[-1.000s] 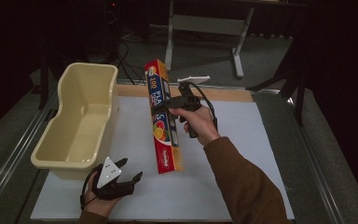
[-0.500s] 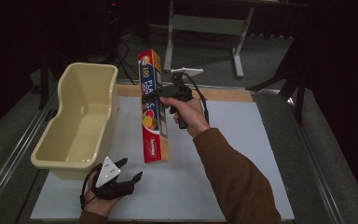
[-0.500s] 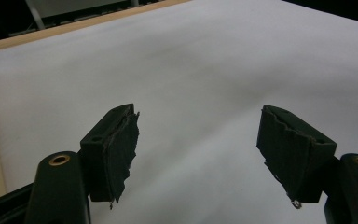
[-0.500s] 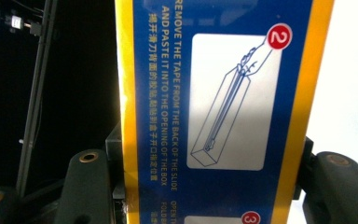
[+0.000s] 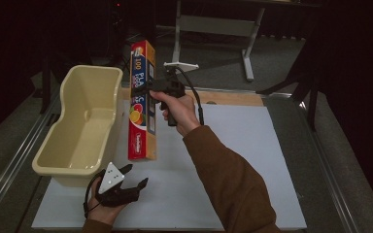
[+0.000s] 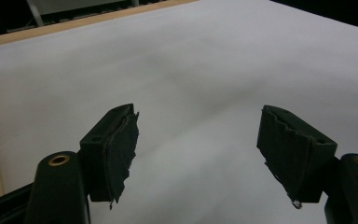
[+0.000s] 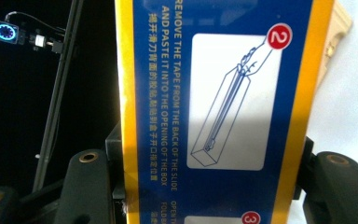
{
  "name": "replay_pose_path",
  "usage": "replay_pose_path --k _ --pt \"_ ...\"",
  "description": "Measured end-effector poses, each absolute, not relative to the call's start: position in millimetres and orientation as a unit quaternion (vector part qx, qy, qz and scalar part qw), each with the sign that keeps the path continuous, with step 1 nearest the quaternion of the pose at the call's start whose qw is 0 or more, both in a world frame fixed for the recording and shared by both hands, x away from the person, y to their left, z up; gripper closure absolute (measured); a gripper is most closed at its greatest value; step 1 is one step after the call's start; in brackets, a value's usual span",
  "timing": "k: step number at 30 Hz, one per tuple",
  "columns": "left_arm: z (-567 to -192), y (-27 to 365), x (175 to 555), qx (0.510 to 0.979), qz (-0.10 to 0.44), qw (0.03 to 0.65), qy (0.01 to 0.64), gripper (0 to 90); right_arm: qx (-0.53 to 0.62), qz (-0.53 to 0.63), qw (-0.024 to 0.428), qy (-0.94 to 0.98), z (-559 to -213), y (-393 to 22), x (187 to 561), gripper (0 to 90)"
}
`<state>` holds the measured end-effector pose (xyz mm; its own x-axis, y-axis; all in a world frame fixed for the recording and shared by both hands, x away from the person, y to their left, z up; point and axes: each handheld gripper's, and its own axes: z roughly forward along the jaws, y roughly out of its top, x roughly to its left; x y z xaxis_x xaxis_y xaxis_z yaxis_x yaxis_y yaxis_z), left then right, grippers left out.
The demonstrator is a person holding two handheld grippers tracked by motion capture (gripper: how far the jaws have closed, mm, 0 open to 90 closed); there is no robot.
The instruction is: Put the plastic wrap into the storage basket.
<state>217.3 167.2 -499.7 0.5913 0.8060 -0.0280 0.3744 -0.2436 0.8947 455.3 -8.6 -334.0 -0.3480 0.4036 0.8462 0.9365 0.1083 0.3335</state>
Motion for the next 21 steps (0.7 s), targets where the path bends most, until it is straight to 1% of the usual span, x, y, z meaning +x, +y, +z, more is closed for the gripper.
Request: replay_pose_path --k 9,18,21 --pt "-499.6 162.8 216.0 0.763 0.237 0.467 0.379 28.5 -0.490 -0.462 0.291 -0.680 -328.1 21.3 455.0 39.6" --pt "-499.3 158.7 213.1 0.765 0.244 0.466 0.371 28.4 -0.500 -0.464 0.302 -0.666 -330.2 48.4 453.9 39.6" --pt "-498.9 158.4 212.4 0.766 0.246 0.464 0.370 28.1 -0.507 -0.467 0.312 -0.654 -333.6 56.0 455.0 39.6"
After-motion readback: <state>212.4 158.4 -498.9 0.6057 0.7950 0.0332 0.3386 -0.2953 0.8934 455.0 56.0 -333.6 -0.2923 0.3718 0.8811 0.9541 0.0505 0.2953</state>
